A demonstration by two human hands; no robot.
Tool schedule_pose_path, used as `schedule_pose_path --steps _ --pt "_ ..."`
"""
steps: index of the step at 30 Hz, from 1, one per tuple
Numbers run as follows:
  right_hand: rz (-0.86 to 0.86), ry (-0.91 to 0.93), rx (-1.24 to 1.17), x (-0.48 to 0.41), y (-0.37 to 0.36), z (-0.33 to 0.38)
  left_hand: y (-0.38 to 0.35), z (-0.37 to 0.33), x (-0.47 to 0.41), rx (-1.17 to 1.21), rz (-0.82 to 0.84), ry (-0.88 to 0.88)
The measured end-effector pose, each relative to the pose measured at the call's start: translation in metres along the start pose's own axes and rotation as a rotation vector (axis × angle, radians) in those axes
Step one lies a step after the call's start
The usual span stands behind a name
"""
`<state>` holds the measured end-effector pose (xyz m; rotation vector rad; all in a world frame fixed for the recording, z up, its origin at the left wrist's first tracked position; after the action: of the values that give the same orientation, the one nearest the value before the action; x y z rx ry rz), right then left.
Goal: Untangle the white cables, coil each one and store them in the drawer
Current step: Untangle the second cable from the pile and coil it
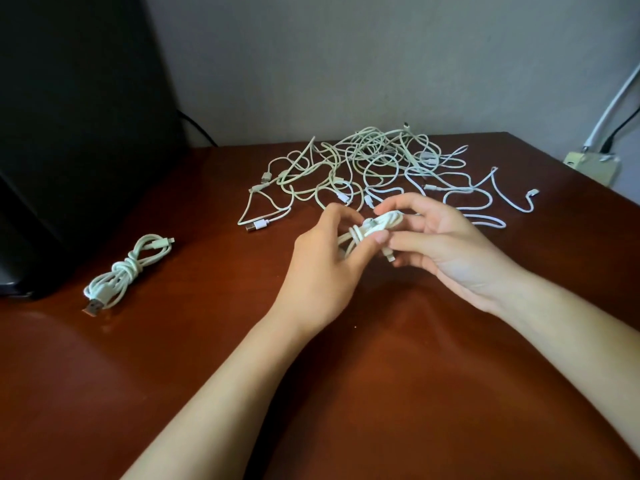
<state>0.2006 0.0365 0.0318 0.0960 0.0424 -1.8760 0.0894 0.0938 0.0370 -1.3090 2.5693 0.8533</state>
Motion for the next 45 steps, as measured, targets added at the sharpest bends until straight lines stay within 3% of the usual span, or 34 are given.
schedule_pose_path --steps 8,15,27,34,45 --pt "-0.008 0.007 0.135 -0.001 0.000 -0.001 -0.002 0.013 -0.005 0.232 0.000 0.049" --pt "0.010 -0.056 -0.010 0.000 -0.002 -0.005 -0.003 0.010 -0.005 0.335 0.049 0.049" --pt "-0.096 -0.104 -0.057 -0.001 0.011 -0.007 -0.011 0.013 -0.002 0.317 0.198 0.130" --pt "-0.076 -0.160 -0.175 -0.003 0.008 -0.010 0.001 -0.012 -0.001 -0.193 0.016 -0.227" --pt "0.017 -0.121 -0.120 0.000 0.000 -0.009 -0.009 -0.015 0.005 -0.817 -0.028 -0.392"
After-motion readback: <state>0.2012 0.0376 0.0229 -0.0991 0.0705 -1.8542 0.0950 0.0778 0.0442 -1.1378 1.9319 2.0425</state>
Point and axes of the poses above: each hand's wrist, its own x-axis away from the middle knuckle, its own y-axis out of the back of the hand, z = x × y, the point moved 8 cm from there along -x, towards the middle knuckle
